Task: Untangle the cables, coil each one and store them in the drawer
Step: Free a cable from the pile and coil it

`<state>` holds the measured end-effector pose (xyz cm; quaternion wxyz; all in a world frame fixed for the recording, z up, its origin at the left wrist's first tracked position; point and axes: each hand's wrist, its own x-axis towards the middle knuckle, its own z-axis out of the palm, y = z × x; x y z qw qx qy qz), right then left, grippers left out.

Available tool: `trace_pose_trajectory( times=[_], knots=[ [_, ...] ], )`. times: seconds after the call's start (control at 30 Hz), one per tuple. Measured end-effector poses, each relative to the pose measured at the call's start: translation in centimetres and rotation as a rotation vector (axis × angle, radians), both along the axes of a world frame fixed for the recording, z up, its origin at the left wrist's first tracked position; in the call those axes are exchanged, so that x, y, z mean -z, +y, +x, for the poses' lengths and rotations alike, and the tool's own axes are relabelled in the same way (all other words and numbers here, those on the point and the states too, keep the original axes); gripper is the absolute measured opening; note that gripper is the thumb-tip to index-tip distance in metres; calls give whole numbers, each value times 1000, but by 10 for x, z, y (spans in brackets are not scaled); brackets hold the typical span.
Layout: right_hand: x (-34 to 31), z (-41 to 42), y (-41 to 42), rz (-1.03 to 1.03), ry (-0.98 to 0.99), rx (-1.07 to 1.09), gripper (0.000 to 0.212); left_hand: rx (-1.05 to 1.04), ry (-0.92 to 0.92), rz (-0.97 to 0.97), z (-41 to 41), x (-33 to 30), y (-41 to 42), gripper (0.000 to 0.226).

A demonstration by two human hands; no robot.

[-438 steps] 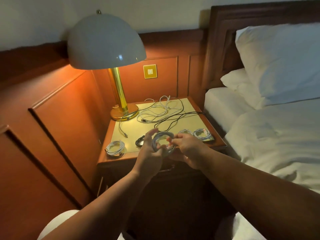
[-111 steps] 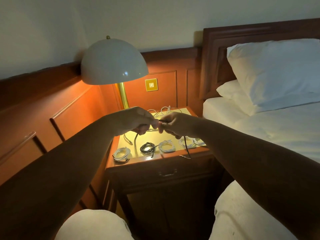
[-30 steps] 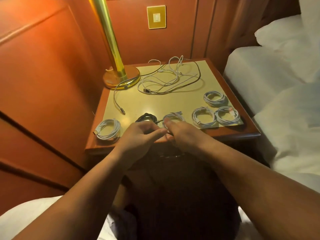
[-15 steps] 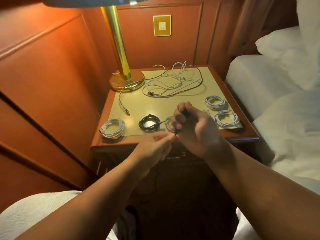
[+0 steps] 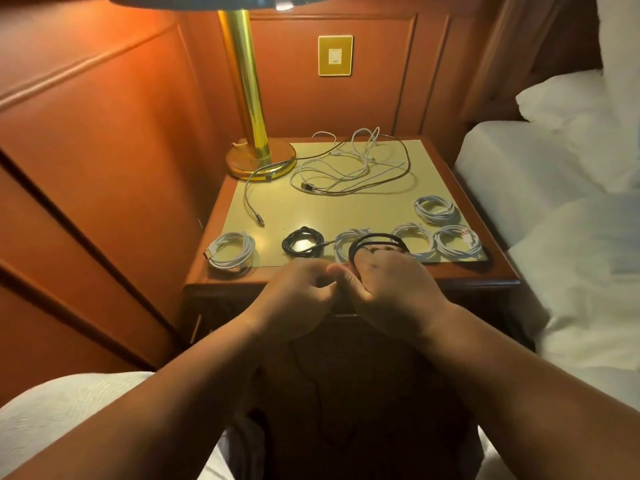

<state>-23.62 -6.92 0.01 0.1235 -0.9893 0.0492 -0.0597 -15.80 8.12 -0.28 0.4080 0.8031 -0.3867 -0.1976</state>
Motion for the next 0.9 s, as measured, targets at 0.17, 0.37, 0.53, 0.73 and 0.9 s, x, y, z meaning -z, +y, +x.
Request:
trace_pose_trajectory(
  times=[0.17,0.37,0.53,0.73,0.9],
  knots=[
    [3,8,3,389,164,69,54,-89,38,-127,11,7,3,13],
    [-6,7,-7,1922,484,-30,49,-137,500,-415,12,11,-1,12],
    [-5,12,-2,2317,107,-229,42,-199,752,-474,2,15,-10,14],
    [-3,15,-6,1805,-268,-219,43,-142,677,-339,-8,18,-14,31],
    [1,15,-5,971,-420,-113,28,-56,577,-193,-11,11,-10,36]
  ],
)
